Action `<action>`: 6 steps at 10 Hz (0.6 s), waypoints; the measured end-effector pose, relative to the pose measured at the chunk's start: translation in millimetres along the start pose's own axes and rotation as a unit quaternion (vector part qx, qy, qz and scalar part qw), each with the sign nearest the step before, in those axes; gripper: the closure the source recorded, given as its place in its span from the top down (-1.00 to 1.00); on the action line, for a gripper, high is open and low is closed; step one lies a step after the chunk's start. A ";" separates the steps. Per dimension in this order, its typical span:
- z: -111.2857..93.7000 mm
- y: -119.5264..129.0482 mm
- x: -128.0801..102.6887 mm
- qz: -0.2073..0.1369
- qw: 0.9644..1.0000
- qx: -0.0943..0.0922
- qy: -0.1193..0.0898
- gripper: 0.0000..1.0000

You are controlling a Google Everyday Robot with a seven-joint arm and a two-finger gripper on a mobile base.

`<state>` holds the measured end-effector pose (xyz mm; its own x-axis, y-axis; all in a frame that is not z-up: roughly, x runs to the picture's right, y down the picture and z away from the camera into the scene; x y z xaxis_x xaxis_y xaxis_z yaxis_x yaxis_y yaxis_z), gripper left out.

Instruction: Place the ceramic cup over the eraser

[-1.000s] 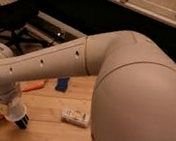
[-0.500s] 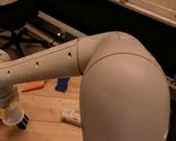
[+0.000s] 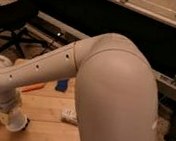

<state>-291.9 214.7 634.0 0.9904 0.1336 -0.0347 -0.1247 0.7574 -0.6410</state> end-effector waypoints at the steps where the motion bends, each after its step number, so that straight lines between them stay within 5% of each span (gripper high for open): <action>1: 4.0 0.0 1.8 0.004 1.000 -0.003 0.004 -0.96; 6: 31.0 -2.4 9.9 0.044 0.999 -0.022 0.020 -0.08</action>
<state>-283.7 234.1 659.0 0.9773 0.1728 -0.1225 -0.2101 0.7147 -0.6672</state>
